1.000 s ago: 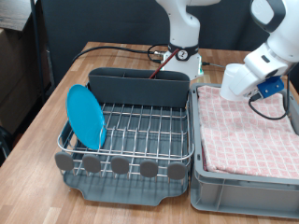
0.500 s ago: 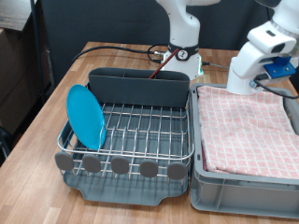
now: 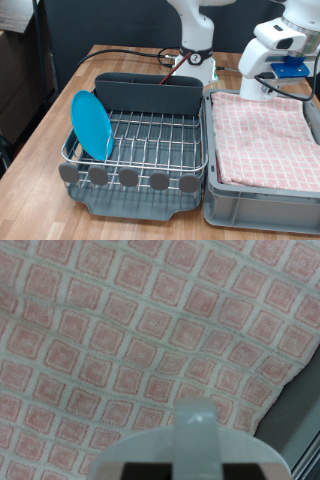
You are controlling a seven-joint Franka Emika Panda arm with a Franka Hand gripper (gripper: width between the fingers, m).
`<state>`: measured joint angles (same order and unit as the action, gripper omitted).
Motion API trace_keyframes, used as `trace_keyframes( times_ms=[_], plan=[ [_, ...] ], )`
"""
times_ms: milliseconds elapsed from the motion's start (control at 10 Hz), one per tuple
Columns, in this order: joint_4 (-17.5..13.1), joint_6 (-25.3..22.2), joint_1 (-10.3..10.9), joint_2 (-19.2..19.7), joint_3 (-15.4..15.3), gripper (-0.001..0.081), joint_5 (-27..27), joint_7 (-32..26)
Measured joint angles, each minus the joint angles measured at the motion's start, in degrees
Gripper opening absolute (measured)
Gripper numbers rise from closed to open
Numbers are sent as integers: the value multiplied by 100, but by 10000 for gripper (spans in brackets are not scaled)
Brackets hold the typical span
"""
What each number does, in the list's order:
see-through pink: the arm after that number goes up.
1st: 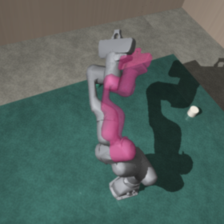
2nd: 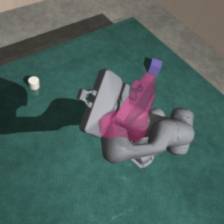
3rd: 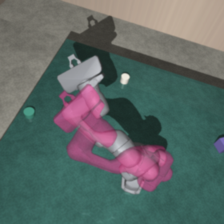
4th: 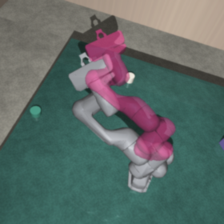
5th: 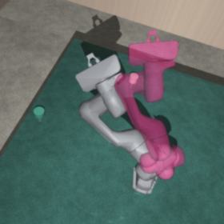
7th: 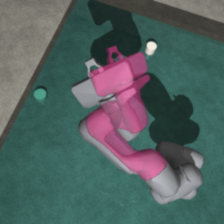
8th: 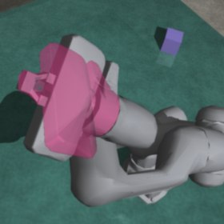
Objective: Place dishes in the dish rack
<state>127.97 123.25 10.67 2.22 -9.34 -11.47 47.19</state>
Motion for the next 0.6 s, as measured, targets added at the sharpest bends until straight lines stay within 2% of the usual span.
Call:
trace_keyframes(
  times_ms=[200, 600],
  plan=[
    [-93, 132, -82, 16, 220, 72, 128, 87],
    [-491, 584, -310, 263, 666, 72, 143, -21]
  ],
)
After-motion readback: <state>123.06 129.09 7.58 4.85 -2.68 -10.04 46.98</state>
